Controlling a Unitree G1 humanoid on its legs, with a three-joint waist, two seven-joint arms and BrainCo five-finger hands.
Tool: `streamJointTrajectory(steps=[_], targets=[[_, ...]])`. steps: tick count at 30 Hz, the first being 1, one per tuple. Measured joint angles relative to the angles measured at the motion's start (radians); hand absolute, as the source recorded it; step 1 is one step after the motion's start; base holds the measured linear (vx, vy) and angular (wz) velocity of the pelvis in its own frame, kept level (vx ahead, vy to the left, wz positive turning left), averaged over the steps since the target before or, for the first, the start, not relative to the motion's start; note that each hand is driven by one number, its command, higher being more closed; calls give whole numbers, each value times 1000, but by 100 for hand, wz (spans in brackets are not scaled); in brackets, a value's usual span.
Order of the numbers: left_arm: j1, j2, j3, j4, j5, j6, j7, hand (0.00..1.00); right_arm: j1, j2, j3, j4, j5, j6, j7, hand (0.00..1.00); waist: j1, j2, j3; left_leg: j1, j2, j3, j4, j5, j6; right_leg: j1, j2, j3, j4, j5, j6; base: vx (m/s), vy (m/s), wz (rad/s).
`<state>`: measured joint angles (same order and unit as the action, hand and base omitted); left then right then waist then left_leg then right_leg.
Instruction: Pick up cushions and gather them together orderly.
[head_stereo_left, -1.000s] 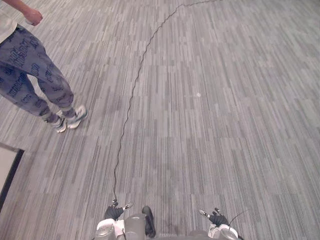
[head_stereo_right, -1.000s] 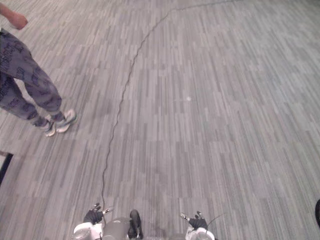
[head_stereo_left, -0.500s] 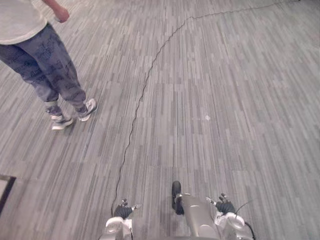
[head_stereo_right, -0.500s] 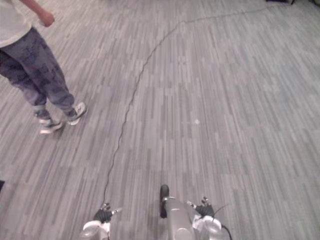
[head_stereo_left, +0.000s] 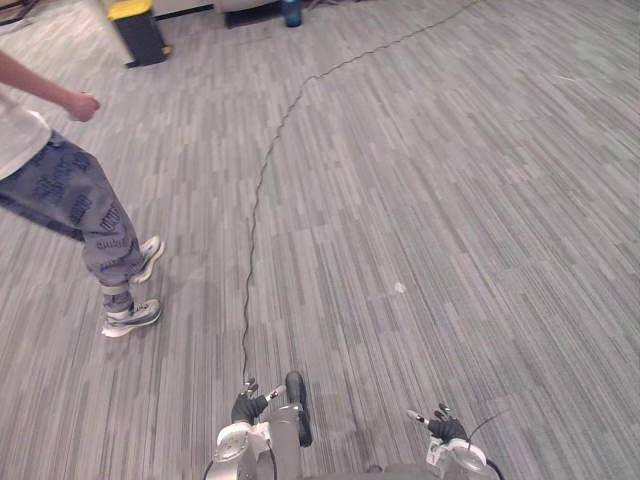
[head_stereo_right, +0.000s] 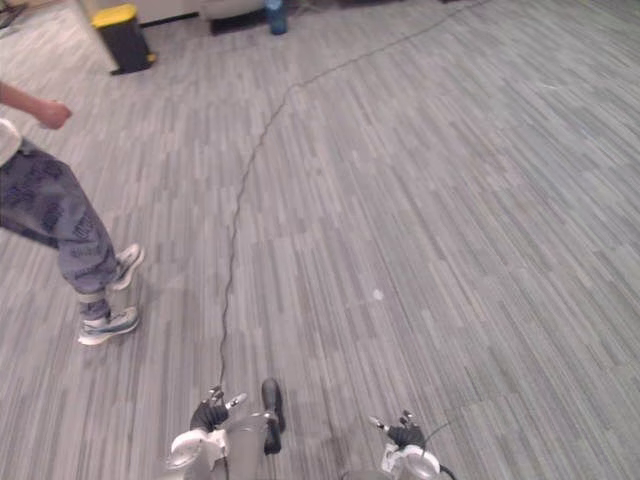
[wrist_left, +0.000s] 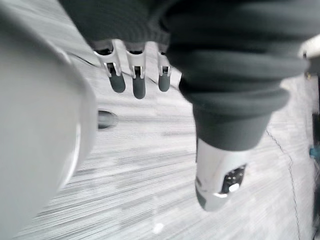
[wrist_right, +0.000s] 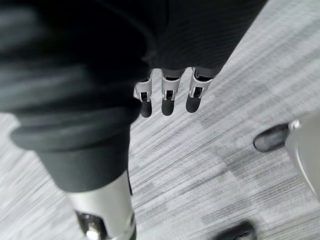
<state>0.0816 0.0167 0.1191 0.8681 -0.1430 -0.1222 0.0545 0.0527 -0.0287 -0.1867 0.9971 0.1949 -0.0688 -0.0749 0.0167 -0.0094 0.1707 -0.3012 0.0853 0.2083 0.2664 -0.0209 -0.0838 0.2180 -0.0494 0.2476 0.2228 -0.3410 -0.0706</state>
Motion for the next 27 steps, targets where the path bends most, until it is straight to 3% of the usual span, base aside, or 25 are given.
streamJointTrajectory(steps=[1,2,3,4,5,7,8,10,11,12,13,14,15,16,17,18,19,20,21,22,23,25,27], targets=[[2,19,-1,6,-5,-1,-1,0,8,19,0,0,-1,-4,8,0,1,-35,-16,27,-24,32,8,-15,45,-70,-13,12,181,-6,33,674,316,-86],[-2,43,-4,12,-10,1,-1,0,8,33,1,1,-1,-2,13,0,-5,-74,-3,84,-50,75,29,-66,65,-160,-39,2,425,39,170,792,368,-82],[-3,49,-6,18,-10,1,0,0,8,34,3,0,-1,-1,15,0,-8,-80,3,109,-56,83,31,-89,70,-190,-46,-4,508,75,226,750,331,-56],[-14,66,-34,50,-10,8,1,0,10,30,4,0,1,-3,18,0,-22,-72,12,183,-70,89,29,-149,84,-265,-73,-60,702,133,267,566,236,-46],[-14,67,-57,74,-10,18,2,0,8,17,6,-5,-1,-5,20,0,-32,-54,18,292,-65,115,-1,-186,80,-328,-103,-165,804,95,170,553,227,-46],[-21,64,-82,84,-10,20,2,0,9,3,15,-22,-10,-10,22,0,-34,-38,19,389,-57,135,-60,-219,75,-401,-115,-275,813,58,123,490,176,-47],[-27,66,-105,100,-10,20,2,0,1,-15,34,-44,-32,-20,24,0,-43,-15,32,484,-36,166,-119,-226,58,-489,-102,-404,727,7,83,571,164,-38],[-30,65,-110,108,-9,22,1,0,-18,-20,35,-47,-38,-22,31,0,-62,-9,37,542,-31,193,-164,-228,54,-564,-95,-501,613,7,76,608,112,-20],[-37,65,-110,114,-9,22,2,0,-43,-22,35,-49,-38,-24,35,0,-83,-1,43,592,-25,209,-194,-227,54,-630,-63,-584,380,77,51,642,61,-9],[-38,67,-111,114,-9,21,2,0,-46,-22,36,-49,-39,-24,35,0,-85,-1,43,603,-27,211,-199,-227,54,-634,-51,-602,305,114,45,810,39,-2],[-38,68,-115,115,-7,21,2,0,-47,-21,36,-48,-39,-23,36,0,-86,-4,44,630,-35,210,-212,-228,52,-638,-30,-623,168,190,33,914,-24,12],[-32,61,-115,128,-1,22,2,0,-43,-33,33,-54,-37,-25,36,0,-106,0,43,709,-44,190,-213,-243,15,-629,3,-583,137,381,-91,937,-44,11],[-34,48,-109,132,7,23,1,0,-45,-40,31,-62,-38,-24,36,0,-110,16,45,721,-30,191,-204,-242,2,-635,8,-584,176,358,-117,789,-61,3],[-38,31,-99,133,24,22,0,0,-46,-54,34,-81,-41,-24,37,0,-110,50,47,714,6,193,-131,-228,-24,-634,16,-590,248,290,-114,743,-160,-20],[-47,7,-84,124,47,25,-2,0,-37,-47,33,-121,-41,-16,37,0,-113,64,60,610,74,187,190,-139,-39,-588,39,-577,286,202,-109,734,-184,-31],[-46,6,-70,120,50,26,-2,0,-35,-42,37,-125,-40,-14,37,0,-113,68,63,569,100,179,302,-80,-29,-562,49,-559,273,191,-110,874,-191,-69],[-32,-12,-43,94,57,28,-2,0,-31,-30,42,-138,-39,-9,36,0,-102,81,73,465,168,150,586,-39,-26,-478,99,-520,228,170,-122,589,-80,-79],[-28,-15,-35,79,60,28,-3,0,-30,-27,45,-142,-38,-7,34,0,-100,76,78,434,181,144,670,-58,-25,-439,114,-500,211,161,-128,860,-83,-134],[-22,-15,-22,30,64,24,-9,0,-23,-2,69,-162,-37,-1,34,0,-80,42,100,331,182,109,824,-139,-22,-297,145,-424,135,134,-137,687,-57,-106],[-22,-12,-23,20,64,21,-12,0,-18,4,77,-166,-37,-1,34,0,-74,30,102,300,180,111,833,-156,-19,-263,149,-400,114,127,-139,754,-41,-137],[-20,-8,-23,-7,63,18,-17,0,-6,21,88,-170,-37,0,36,0,-57,7,96,205,176,112,799,-195,11,-192,155,-343,63,109,-140,537,28,-94],[-17,-5,-26,-37,63,17,-18,0,0,28,98,-181,-37,1,36,0,-46,-1,90,106,160,111,690,-220,32,-127,158,-281,20,93,-135,502,57,-113],[-9,-13,-25,-75,55,-3,-17,0,5,28,108,-186,-37,0,36,0,-20,-6,90,4,77,67,347,-211,28,-28,133,-163,-37,73,-113,659,153,-155]])
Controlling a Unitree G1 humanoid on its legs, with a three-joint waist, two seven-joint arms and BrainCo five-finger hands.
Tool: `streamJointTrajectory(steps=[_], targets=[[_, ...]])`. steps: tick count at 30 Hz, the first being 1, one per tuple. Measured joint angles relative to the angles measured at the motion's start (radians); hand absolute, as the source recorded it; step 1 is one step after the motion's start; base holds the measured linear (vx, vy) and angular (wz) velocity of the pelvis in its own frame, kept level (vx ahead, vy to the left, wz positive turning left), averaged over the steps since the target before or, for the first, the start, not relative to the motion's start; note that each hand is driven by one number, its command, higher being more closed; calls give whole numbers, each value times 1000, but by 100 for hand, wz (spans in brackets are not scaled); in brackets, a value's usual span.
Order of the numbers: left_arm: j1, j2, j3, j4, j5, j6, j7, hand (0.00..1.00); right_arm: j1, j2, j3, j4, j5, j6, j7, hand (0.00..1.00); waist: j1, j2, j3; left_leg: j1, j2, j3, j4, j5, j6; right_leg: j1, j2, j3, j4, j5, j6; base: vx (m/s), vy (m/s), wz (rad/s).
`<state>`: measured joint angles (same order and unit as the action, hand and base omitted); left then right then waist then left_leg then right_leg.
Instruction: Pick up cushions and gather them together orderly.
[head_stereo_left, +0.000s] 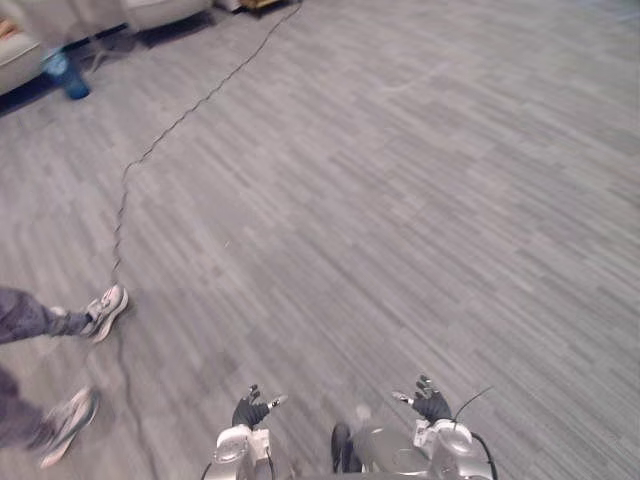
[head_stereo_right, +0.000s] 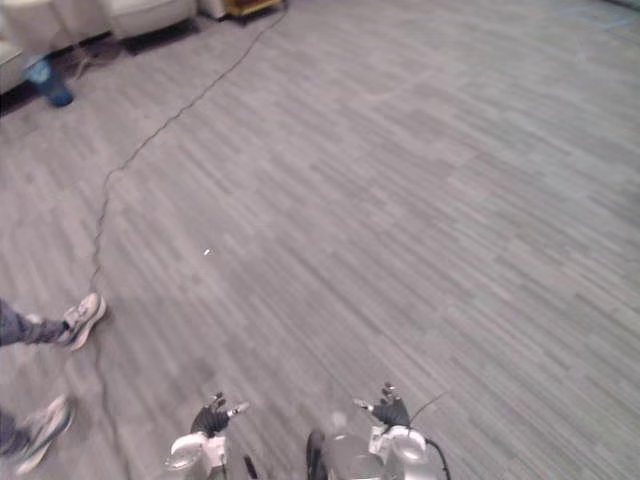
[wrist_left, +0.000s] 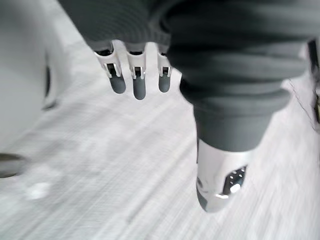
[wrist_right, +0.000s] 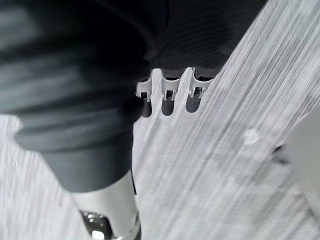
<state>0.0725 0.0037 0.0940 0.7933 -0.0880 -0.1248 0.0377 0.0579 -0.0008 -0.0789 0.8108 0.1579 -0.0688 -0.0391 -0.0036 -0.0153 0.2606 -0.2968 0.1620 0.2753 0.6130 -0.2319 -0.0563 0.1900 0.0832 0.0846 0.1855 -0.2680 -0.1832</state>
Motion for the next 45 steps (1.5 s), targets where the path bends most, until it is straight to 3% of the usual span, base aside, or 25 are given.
streamJointTrajectory(steps=[1,3,4,6,7,8,9,11,12,16,18,19,20,21,24,28,31,34,36,38,40,42,43,44,45], targets=[[1,-2,-6,1,-8,-7,0,0,-4,-4,-8,32,0,-2,0,0,9,10,-5,-23,-54,-72,-255,69,-43,41,-14,65,-27,-7,14,571,216,-125],[8,-1,-22,7,-15,-9,3,0,-6,-19,-18,69,0,-1,-1,0,10,41,-21,-57,-52,-130,-379,137,-69,67,-3,121,-39,-21,39,766,382,-135],[9,4,-25,23,-22,-14,5,0,-6,-19,-18,84,-1,2,-1,0,19,49,-32,-43,-55,-146,-351,265,-38,104,-21,165,-19,-47,81,980,509,-171],[13,33,-18,31,-22,-12,6,0,12,7,-19,63,-1,-6,0,0,19,-18,-66,-7,-86,-84,-311,217,16,40,-87,177,160,-67,123,806,390,-121],[17,40,-15,36,-26,-16,6,0,25,13,-17,72,-3,-9,5,0,19,-48,-79,22,-96,-27,-270,160,29,-49,-104,165,363,-35,188,736,346,-86],[15,51,-20,45,-32,-16,7,0,17,15,-16,75,-3,-9,10,0,10,-62,-72,90,-110,3,-260,91,37,-126,-128,129,577,78,350,709,339,-79],[13,56,-26,49,-32,-15,7,0,15,15,-16,76,-3,-10,11,0,3,-63,-68,117,-113,9,-262,71,42,-146,-141,114,642,117,386,645,290,-68],[-3,58,-56,101,-36,-3,13,0,2,-2,-13,70,-3,-16,22,0,-8,-48,-49,297,-117,46,-315,-10,46,-259,-203,-28,863,37,271,642,233,-67],[-13,56,-94,138,-42,3,18,0,-5,-34,19,67,-4,-26,25,0,-20,-6,-43,427,-93,69,-400,-19,39,-341,-202,-165,836,-47,190,572,176,-48],[-28,64,-133,175,-42,4,17,0,-34,-62,23,69,-7,-34,31,0,-58,16,-37,562,-46,99,-498,-19,38,-553,-169,-333,537,-53,175,670,67,-8],[-15,63,-159,181,-28,5,17,0,-28,-80,10,76,-5,-34,36,0,-84,-14,-32,676,-79,80,-545,-20,36,-609,-163,-295,101,176,183,694,-102,26],[-13,64,-159,180,-27,4,16,0,-27,-80,11,77,-5,-32,37,0,-85,-16,-32,685,-82,77,-546,-20,36,-609,-164,-289,93,198,178,614,-117,29],[-12,60,-149,194,-10,4,17,0,-26,-88,2,81,-3,-31,38,0,-103,-2,-38,734,-72,39,-533,-9,14,-615,-149,-260,185,338,119,762,-221,-1],[-13,41,-136,193,2,3,16,0,-35,-103,-3,77,-3,-32,40,0,-102,40,-45,687,-16,11,-363,24,-36,-635,-130,-269,307,221,102,905,-274,-5],[-13,27,-108,180,6,4,17,0,-59,-113,-19,88,-4,-18,37,0,-99,97,-3,430,123,-75,299,116,-98,-481,-49,-262,285,123,70,762,-247,-25],[-10,27,-80,106,4,-2,17,0,-52,-77,-6,105,-2,-4,31,0,-58,50,20,237,119,2,462,35,-69,-190,-19,-204,96,85,40,616,-148,-36],[-10,25,-80,68,-6,-17,16,0,-60,-83,3,126,-2,1,24,0,-38,52,26,75,30,49,139,-8,-26,-26,-17,-152,-37,78,56,565,-58,-43],[-6,20,-85,62,-13,-20,17,0,-56,-85,4,125,-3,-1,18,0,-18,82,18,3,-52,35,-345,97,-54,103,-3,-89,-166,64,79,671,89,-66],[-6,20,-92,62,-14,-20,16,0,-51,-88,4,126,-3,-1,17,0,-1,106,8,-70,-43,31,-387,135,-39,171,12,-51,-222,26,91,700,242,-74],[-10,32,-89,74,-12,-19,16,0,-22,-77,4,125,-5,-3,11,0,5,56,-14,-42,-108,18,-344,301,103,194,-56,-22,-101,-35,174,884,274,-42],[-12,46,-80,87,-12,-21,16,0,-15,-68,4,142,-14,-4,8,0,6,22,-34,-7,-149,26,-310,244,154,77,-100,-17,205,-56,236,738,200,-8],[-17,69,-82,92,-12,-18,17,0,-16,-60,0,155,-35,-2,8,0,-1,-22,-20,73,-194,17,-292,148,159,-50,-125,-13,564,98,396,598,168,21],[-27,82,-86,106,-12,-16,17,0,-15,-53,0,153,-40,-4,7,0,-8,-41,-13,137,-212,11,-295,107,159,-102,-147,-21,724,180,409,1003,196,26],[-34,88,-108,143,-10,-6,18,0,-17,-52,4,141,-42,-6,8,0,-11,-37,-10,271,-226,-4,-333,45,154,-191,-187,-83,881,101,296,852,125,11],[-33,86,-123,155,-10,0,18,0,-14,-60,4,127,-43,-13,9,0,-15,-23,-14,338,-223,-16,-369,24,149,-241,-191,-116,893,62,263,855,105,0]])
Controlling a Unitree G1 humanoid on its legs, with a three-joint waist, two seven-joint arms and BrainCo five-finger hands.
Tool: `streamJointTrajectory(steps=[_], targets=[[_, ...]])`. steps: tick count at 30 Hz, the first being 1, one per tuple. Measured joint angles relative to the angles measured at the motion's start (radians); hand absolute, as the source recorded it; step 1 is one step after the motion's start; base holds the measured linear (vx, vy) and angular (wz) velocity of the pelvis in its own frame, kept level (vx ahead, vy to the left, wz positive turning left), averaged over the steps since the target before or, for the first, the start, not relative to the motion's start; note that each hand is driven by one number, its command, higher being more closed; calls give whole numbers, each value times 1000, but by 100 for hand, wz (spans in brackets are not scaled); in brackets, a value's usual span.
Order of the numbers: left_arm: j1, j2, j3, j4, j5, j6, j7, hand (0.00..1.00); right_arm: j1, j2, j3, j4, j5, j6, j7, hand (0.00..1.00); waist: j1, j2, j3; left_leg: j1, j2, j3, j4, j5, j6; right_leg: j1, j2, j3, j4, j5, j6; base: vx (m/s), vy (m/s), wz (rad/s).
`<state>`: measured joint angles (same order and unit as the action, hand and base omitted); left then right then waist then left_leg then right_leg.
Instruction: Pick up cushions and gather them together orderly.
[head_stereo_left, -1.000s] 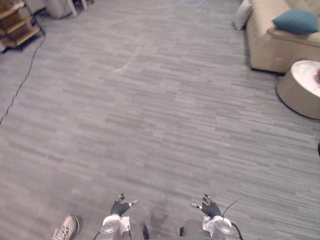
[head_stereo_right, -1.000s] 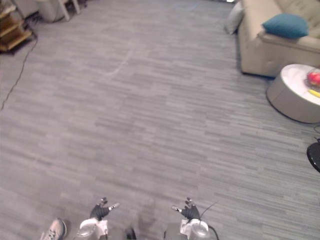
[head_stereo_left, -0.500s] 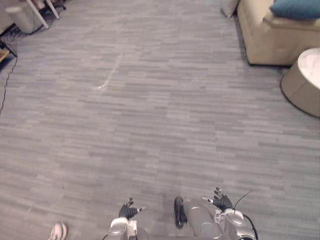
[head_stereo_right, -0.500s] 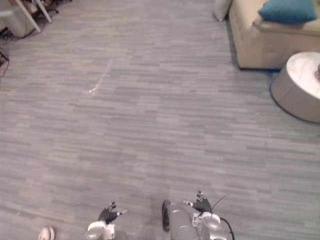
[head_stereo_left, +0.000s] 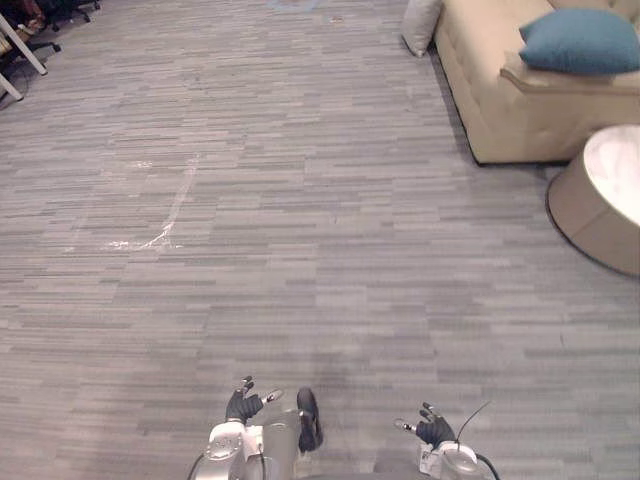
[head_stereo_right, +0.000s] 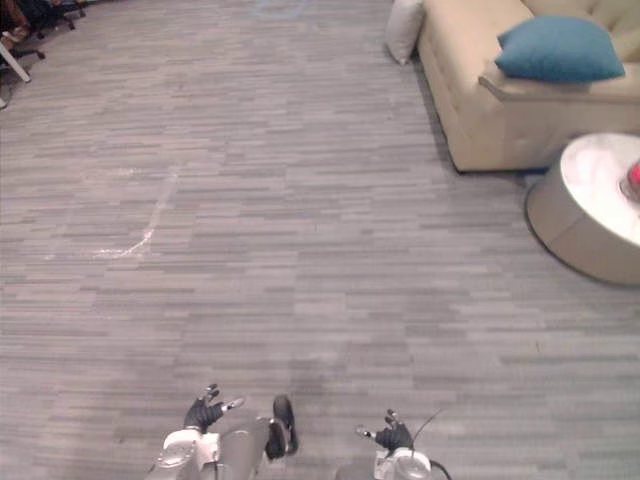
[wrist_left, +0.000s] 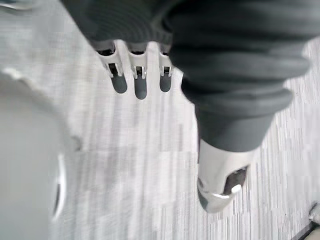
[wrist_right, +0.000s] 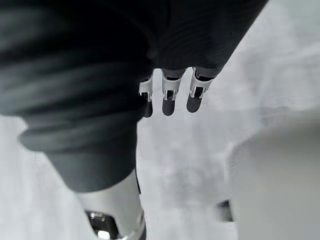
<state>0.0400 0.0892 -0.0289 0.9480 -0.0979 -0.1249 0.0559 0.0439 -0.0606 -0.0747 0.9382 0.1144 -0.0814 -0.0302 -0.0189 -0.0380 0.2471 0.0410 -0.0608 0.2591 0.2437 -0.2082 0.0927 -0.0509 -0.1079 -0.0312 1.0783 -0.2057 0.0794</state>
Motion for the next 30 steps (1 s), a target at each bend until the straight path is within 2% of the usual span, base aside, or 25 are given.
streamJointTrajectory(steps=[1,2,4,5,6,7,8,9,10,11,12,13,14,15,16,19,21,22,23,25,26,27,28,29,30], targets=[[-1,-2,-11,7,0,2,0,0,2,-7,0,-12,1,-4,0,0,-3,13,1,41,7,-6,-25,-9,-7,-31,1,-22,-10,-24,-20,560,36,17],[-7,-6,-46,38,0,3,0,0,0,-25,-1,-29,5,-17,1,0,-30,56,10,141,40,-21,-77,-30,-7,-136,9,-93,-113,-101,-68,705,3,28],[-7,-9,-59,54,0,6,-1,0,-9,-32,-1,-52,5,-23,1,0,-49,66,11,208,65,-29,-111,-40,-12,-232,23,-143,-291,-103,-63,644,-40,35],[-8,-5,-70,56,0,7,-1,0,-9,-29,-1,-61,5,-28,3,0,-57,54,8,240,71,-38,-135,-40,-11,-276,23,-162,-483,-47,-49,777,-164,75],[-4,0,-71,55,0,6,-1,0,-4,-20,-2,-64,6,-27,5,0,-79,20,0,302,63,-66,-176,-52,-31,-303,15,-151,-799,89,-19,801,-204,86],[2,4,-71,56,1,6,-1,0,-2,-20,-5,-63,7,-27,6,0,-85,11,0,329,61,-80,-183,-63,-50,-310,11,-142,-843,129,-14,1220,-315,96],[8,-13,-64,61,8,6,-1,0,-3,-24,-15,-56,7,-24,7,0,-92,19,-9,383,97,-108,-173,-92,-100,-317,38,-109,-766,282,-81,731,-191,49],[5,-21,-61,63,12,6,-2,0,-4,-28,-28,-55,7,-22,7,0,-90,32,-13,382,115,-112,-140,-92,-102,-332,48,-106,-708,266,-118,892,-246,27],[5,-37,-39,61,18,4,-3,0,-4,-28,-47,-60,7,-21,8,0,-83,53,-16,359,143,-110,-35,-68,-142,-342,55,-117,-612,179,-140,804,-270,4],[8,-54,-15,59,19,5,-2,0,-2,-30,-49,-89,7,-16,9,0,-91,73,-7,286,180,-118,192,3,-213,-305,63,-136,-557,92,-156,953,-320,3],[7,-59,3,55,19,5,-2,0,-1,-30,-48,-96,7,-12,9,0,-92,80,-3,242,198,-125,306,53,-225,-281,70,-136,-553,67,-163,909,-276,3],[10,-75,30,39,18,5,-2,0,-3,-31,-44,-99,7,-7,9,0,-91,103,8,130,255,-131,598,141,-263,-203,106,-134,-579,27,-175,735,-168,-29],[12,-77,51,8,17,4,-2,0,-2,-18,-27,-93,6,3,8,0,-70,111,19,39,315,-90,849,103,-237,-84,143,-120,-634,-1,-195,729,-142,-38],[12,-76,56,-1,17,4,-2,0,-2,-16,-26,-94,5,5,9,0,-61,108,21,17,322,-74,893,87,-231,-44,147,-112,-654,-9,-197,705,-130,-54],[21,-70,60,-28,17,1,-2,0,3,-9,-19,-94,7,6,9,0,-47,78,24,-82,321,-23,909,34,-200,93,148,-81,-760,-23,-200,523,-103,-32],[22,-67,58,-65,14,-2,-2,0,-6,-8,-19,-72,7,11,8,0,-28,76,22,-231,280,44,643,-31,-162,250,136,-34,-900,-21,-190,687,-62,-54],[21,-64,50,-81,10,-7,-2,0,-16,-6,-21,-52,7,13,8,0,-15,74,24,-294,211,52,340,-7,-150,330,110,-10,-967,-29,-177,587,53,-49],[24,-67,39,-86,5,-15,-1,0,-10,-10,-21,-46,6,12,7,0,-4,88,17,-314,172,22,81,66,-187,368,106,15,-1002,-32,-171,642,148,-74],[30,-68,25,-93,0,-17,-1,0,-2,-22,-19,-44,6,12,6,0,11,113,5,-354,177,-2,-15,96,-221,377,126,41,-1023,-39,-159,791,265,-90],[25,-62,10,-91,-4,-16,0,0,11,-24,-9,-30,4,11,-1,0,26,132,1,-387,189,-33,15,197,-148,454,137,73,-1043,-78,-115,707,296,-68],[22,-48,9,-71,-3,-16,-1,0,15,-16,-2,-19,4,12,-9,0,20,97,-16,-362,153,-32,19,268,-119,467,102,74,-996,-81,-109,907,380,-21],[23,-41,9,-52,-4,-18,-2,0,44,-8,-1,-14,3,8,-9,0,13,50,-47,-321,94,-21,-6,264,-79,366,49,84,-747,-78,-96,756,315,-1],[23,-34,9,-51,-4,-18,-1,0,48,-6,-1,-10,3,7,-10,0,13,37,-52,-308,81,-21,-7,253,-65,338,38,90,-666,-72,-77,734,292,14],[22,-18,9,-49,-4,-18,-1,0,51,4,-15,-8,10,6,-12,0,13,1,-55,-273,40,-16,-11,216,-53,268,9,101,-489,-25,2,554,158,26],[10,-2,9,-32,-6,-16,0,0,41,11,-26,1,6,6,-11,0,3,-30,-44,-201,-1,-26,-22,170,-41,200,-20,113,-279,148,143,685,184,32]])
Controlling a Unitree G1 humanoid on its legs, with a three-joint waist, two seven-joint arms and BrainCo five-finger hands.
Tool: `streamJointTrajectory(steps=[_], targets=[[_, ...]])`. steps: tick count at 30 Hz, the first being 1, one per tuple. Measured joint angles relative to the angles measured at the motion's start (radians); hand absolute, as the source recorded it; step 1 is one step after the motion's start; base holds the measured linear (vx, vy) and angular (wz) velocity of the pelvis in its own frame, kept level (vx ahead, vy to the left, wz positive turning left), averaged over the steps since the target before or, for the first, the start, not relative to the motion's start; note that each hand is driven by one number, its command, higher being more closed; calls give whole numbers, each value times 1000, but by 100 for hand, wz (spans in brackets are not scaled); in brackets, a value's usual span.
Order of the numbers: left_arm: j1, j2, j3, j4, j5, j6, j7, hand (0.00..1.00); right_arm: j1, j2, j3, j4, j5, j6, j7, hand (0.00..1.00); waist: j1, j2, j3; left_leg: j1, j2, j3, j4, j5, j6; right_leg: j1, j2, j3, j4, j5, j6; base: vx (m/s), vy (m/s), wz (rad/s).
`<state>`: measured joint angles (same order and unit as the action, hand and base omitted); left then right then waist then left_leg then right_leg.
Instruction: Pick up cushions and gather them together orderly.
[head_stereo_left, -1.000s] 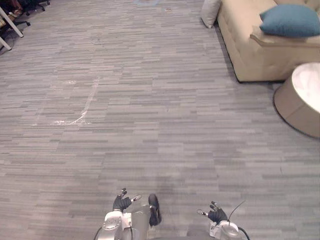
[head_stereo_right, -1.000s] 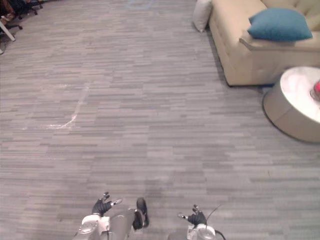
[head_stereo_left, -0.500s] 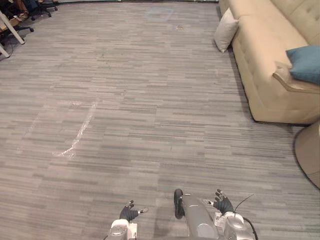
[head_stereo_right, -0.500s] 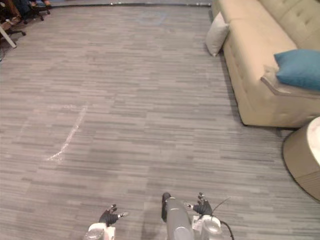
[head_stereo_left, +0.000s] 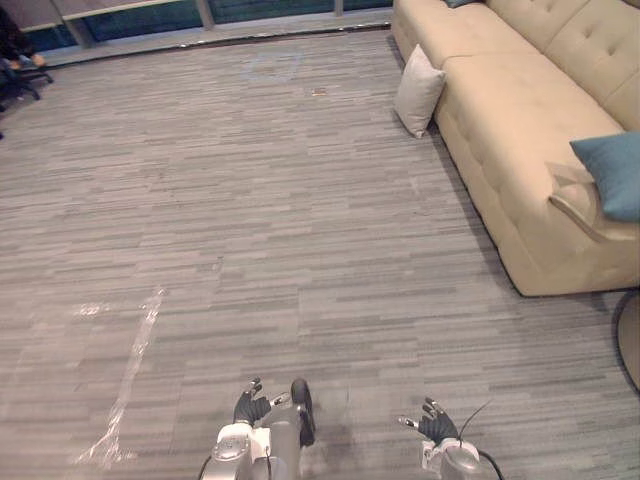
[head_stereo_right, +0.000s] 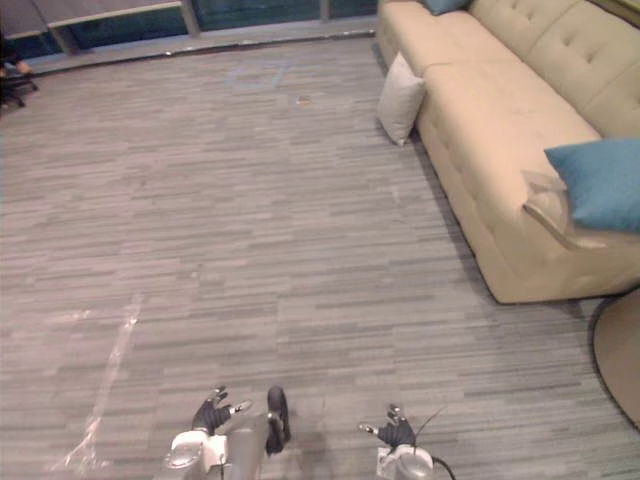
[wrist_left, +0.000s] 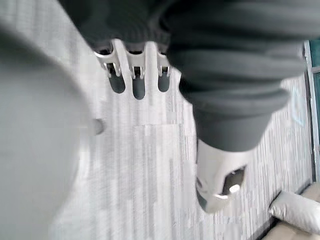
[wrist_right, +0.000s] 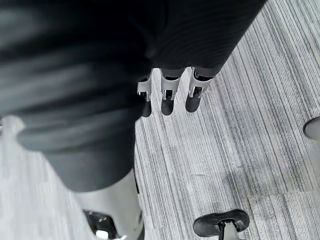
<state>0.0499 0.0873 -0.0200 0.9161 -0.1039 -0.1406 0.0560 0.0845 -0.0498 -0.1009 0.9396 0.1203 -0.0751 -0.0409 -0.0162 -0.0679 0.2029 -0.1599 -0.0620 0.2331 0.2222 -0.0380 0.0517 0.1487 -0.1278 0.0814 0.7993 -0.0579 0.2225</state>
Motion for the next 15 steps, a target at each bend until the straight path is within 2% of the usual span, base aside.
streamJointTrajectory(steps=[1,2,3,4,5,6,7,8,9,10,11,12,13,14,15], targets=[[-6,5,-1,17,-2,4,0,0,2,2,-4,4,-2,0,0,0,-7,-5,2,43,-11,-7,-10,-21,4,-36,-8,-6,107,23,7,786,181,30],[-10,6,-10,42,-5,16,1,0,-9,3,-4,12,-2,-4,3,0,-8,2,7,137,-22,-23,-36,-61,5,-106,-29,-53,252,-26,-62,767,157,18],[-11,1,-28,55,-5,20,2,0,-9,0,-4,-1,-1,-14,4,0,-16,36,11,238,-14,-40,-81,-95,9,-181,-27,-121,300,-112,-145,636,131,14],[-9,0,-37,59,-5,20,2,0,-8,-2,-4,-11,-2,-16,3,0,-21,45,11,268,-7,-46,-95,-104,11,-206,-24,-143,289,-145,-164,622,43,33],[-8,-6,-60,82,-5,21,2,0,-17,-15,-4,-28,-2,-25,5,0,-43,75,14,355,26,-68,-123,-138,8,-304,7,-217,175,-237,-199,497,-7,31],[-8,-7,-60,83,-5,21,2,0,-19,-17,-4,-28,-2,-26,5,0,-45,78,15,362,30,-68,-124,-137,6,-316,11,-223,158,-242,-201,754,-32,37],[-10,-9,-64,91,-5,23,1,0,-32,-27,-5,-30,-1,-30,5,0,-53,85,22,406,46,-78,-141,-151,11,-386,33,-255,4,-245,-205,651,-79,32],[-12,-7,-66,94,-5,23,1,0,-40,-31,-9,-32,-1,-31,6,0,-61,77,25,433,50,-83,-156,-155,14,-441,45,-261,-222,-189,-190,652,-101,45],[-13,-2,-66,94,-4,23,2,0,-43,-31,-12,-32,-2,-30,5,0,-69,71,26,455,50,-86,-170,-158,10,-452,47,-259,-359,-129,-178,673,-144,72],[-6,-4,-65,94,-3,22,3,0,-43,-34,-18,-29,-1,-29,2,0,-85,61,22,496,48,-94,-196,-182,-12,-475,44,-249,-543,-43,-170,722,-182,80],[10,-10,-53,96,4,22,4,0,-43,-37,-19,-21,0,-24,3,0,-92,56,21,556,54,-108,-217,-234,-44,-504,50,-219,-556,45,-183,762,-185,74],[12,-22,-30,97,8,22,5,0,-43,-45,-19,-19,-2,-18,2,0,-95,58,20,586,62,-116,-217,-251,-58,-517,61,-207,-490,96,-208,828,-213,26],[18,-35,15,95,16,21,4,0,-43,-51,-19,-17,-3,-11,3,0,-84,63,12,590,76,-106,-150,-251,-59,-550,67,-193,-370,97,-259,807,-258,-4],[21,-46,40,94,21,21,7,0,-43,-55,-26,-26,-2,-9,3,0,-84,83,14,553,98,-104,-26,-251,-59,-541,73,-205,-323,40,-275,905,-338,3],[24,-62,64,89,22,22,7,0,-39,-59,-49,-40,-2,-4,2,0,-101,121,18,393,170,-107,375,-172,-133,-475,102,-229,-322,-38,-289,693,-302,15]])
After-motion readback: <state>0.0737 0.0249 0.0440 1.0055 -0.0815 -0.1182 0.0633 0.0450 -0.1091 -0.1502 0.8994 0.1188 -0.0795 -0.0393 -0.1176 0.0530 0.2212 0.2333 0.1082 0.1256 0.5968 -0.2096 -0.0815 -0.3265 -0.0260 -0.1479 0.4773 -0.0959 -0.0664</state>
